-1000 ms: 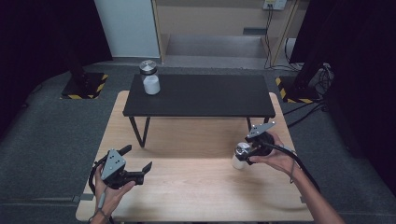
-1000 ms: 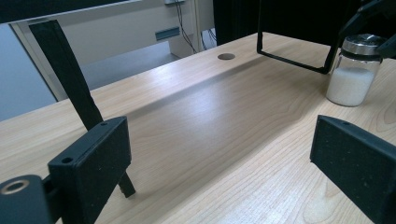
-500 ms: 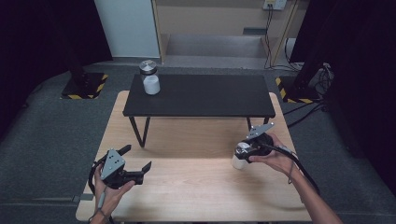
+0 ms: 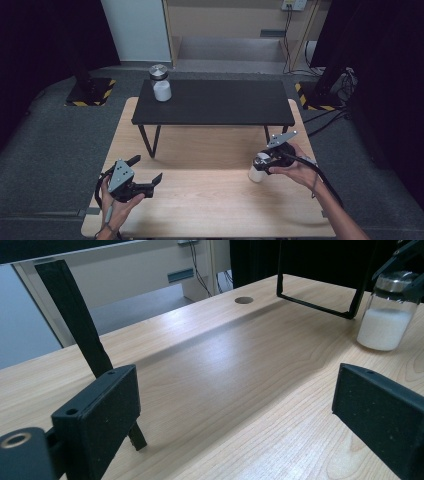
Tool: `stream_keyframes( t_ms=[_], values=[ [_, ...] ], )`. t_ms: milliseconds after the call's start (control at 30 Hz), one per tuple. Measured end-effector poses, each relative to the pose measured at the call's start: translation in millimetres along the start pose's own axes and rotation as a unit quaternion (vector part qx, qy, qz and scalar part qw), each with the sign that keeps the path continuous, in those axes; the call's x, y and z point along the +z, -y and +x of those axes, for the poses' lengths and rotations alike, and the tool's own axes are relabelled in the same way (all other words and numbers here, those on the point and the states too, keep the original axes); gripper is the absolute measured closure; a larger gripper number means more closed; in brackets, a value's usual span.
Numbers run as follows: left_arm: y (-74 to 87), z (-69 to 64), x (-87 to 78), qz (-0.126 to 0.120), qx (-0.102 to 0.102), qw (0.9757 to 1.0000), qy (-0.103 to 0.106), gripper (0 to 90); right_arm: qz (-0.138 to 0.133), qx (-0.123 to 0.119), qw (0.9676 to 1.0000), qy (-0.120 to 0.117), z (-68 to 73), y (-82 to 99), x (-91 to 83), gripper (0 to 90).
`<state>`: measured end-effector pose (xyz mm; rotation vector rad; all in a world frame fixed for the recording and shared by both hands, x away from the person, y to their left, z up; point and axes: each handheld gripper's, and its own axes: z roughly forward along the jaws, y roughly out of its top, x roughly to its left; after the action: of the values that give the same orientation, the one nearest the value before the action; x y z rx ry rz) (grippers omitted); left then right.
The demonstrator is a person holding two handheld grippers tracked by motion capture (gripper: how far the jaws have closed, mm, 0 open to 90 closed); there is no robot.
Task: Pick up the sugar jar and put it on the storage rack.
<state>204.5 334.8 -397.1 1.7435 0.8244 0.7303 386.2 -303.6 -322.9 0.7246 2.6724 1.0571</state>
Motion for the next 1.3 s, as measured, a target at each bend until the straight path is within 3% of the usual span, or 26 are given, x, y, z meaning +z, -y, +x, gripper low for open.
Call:
stream_keyframes(
  t_ms=[500, 667, 800, 1067, 1300],
  values=[
    [0.1, -0.1, -0.1, -0.001, -0.001, 1.0000, 0.001, 4.3, 0.004, -0.021, 0.9997, 0.008, 30.3, -49.9, -62.4, 34.8],
    [1.1, -0.5, -0.8, -0.004, -0.003, 1.0000, 0.001, 4.3, 0.000, -0.016, 0.9999, 0.004, 38.4, -66.6, -85.3, 34.8],
    [1.2, -0.2, -0.5, -0.004, -0.004, 1.0000, 0.002, 4.3, -0.008, -0.009, 0.9999, -0.005, 38.2, -78.9, -104.3, 34.8],
    [1.9, -0.2, -0.8, -0.005, -0.008, 1.0000, 0.000, 4.3, -0.015, -0.012, 0.9998, 0.007, 39.1, -110.2, -140.9, 34.8],
    [2.6, -0.1, -1.3, -0.007, -0.011, 0.9999, 0.001, 4.3, -0.015, -0.008, 0.9997, 0.018, 35.4, -145.2, -159.7, 34.8]
  ],
)
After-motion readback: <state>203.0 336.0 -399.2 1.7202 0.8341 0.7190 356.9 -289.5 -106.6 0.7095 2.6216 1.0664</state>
